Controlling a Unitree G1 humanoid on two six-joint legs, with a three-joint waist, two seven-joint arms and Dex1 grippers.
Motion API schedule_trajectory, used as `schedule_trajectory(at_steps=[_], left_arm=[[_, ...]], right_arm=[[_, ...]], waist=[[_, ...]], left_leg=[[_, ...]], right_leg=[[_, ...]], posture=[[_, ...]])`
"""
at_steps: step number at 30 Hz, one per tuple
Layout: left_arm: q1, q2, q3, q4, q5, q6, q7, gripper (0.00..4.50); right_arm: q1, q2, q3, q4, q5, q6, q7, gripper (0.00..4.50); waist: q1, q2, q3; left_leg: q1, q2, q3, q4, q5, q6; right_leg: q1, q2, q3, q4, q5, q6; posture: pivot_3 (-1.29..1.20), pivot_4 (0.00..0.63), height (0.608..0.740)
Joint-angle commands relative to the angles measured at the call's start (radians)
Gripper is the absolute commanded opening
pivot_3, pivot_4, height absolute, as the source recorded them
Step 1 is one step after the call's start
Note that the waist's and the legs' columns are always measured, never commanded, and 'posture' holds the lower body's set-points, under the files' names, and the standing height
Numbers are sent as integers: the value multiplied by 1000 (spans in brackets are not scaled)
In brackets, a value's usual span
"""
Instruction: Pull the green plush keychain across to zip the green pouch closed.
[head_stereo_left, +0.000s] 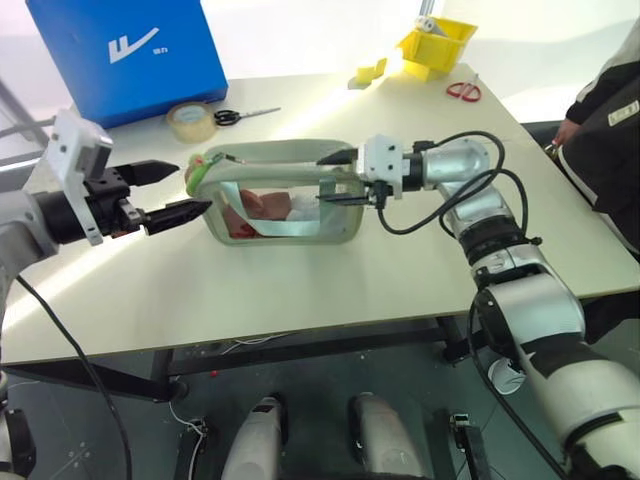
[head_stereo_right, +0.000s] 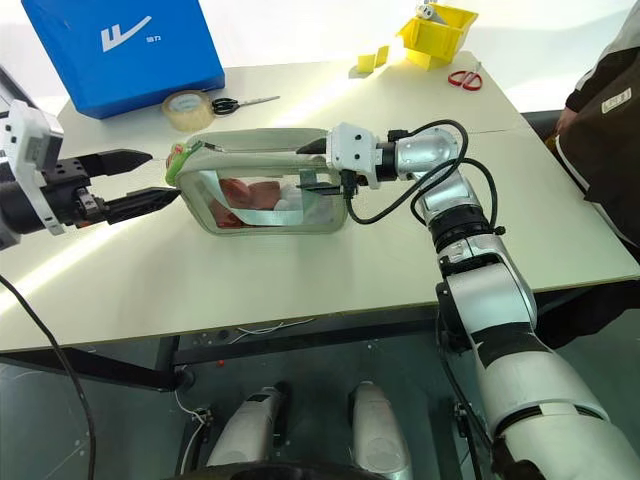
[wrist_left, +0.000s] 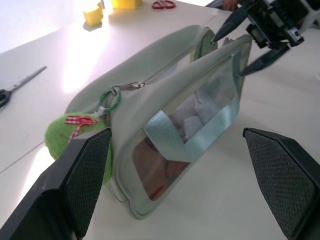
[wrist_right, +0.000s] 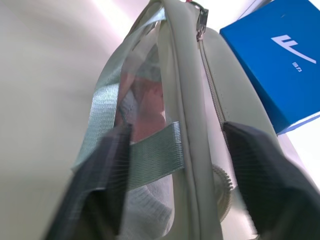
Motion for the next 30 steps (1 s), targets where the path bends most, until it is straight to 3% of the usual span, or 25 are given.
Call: schedule_trajectory(at_steps=[1,8,12,15,22,30], left_arm=[[-7,21,20,5,14,-22,-8,4500],[28,35,60,33,37,-33,-12,4500],[-1,19,23,91,64,-66,-11,4500],[-80,-41,-33,170,119,-108,50,4500],[-172,-96,-94,294,175,-142,54,4500],[-197,-170,-134,383,201,-177,34,4500]], right_arm=[[0,-39,-53,-140,66,108,19,4484],[123,-155,-112,-401,124,340,-6,4484],[195,-169,-106,-475,121,408,-32,4484],[218,-145,-96,-471,111,426,-60,3626],[224,-121,-92,-479,118,448,-97,56],[233,-124,-87,-507,111,453,-116,56]], waist=[[1,0,0],[7,0,0],[9,0,0],[11,0,0],[12,0,0],[15,0,0]], left_leg=[[0,0,0,0,0,0],[0,0,0,0,0,0],[0,0,0,0,0,0],[0,0,0,0,0,0],[-1,0,1,0,0,0],[-1,0,0,1,0,0]], right_leg=[[0,0,0,0,0,0],[0,-1,0,-1,0,-1],[0,-1,0,-1,-1,-1],[0,-1,0,-1,0,-1],[0,-1,0,-2,1,2],[0,-1,0,-1,1,2]], posture=[[0,150,740],[0,150,740],[0,150,740],[0,150,740],[0,150,740],[0,150,740]])
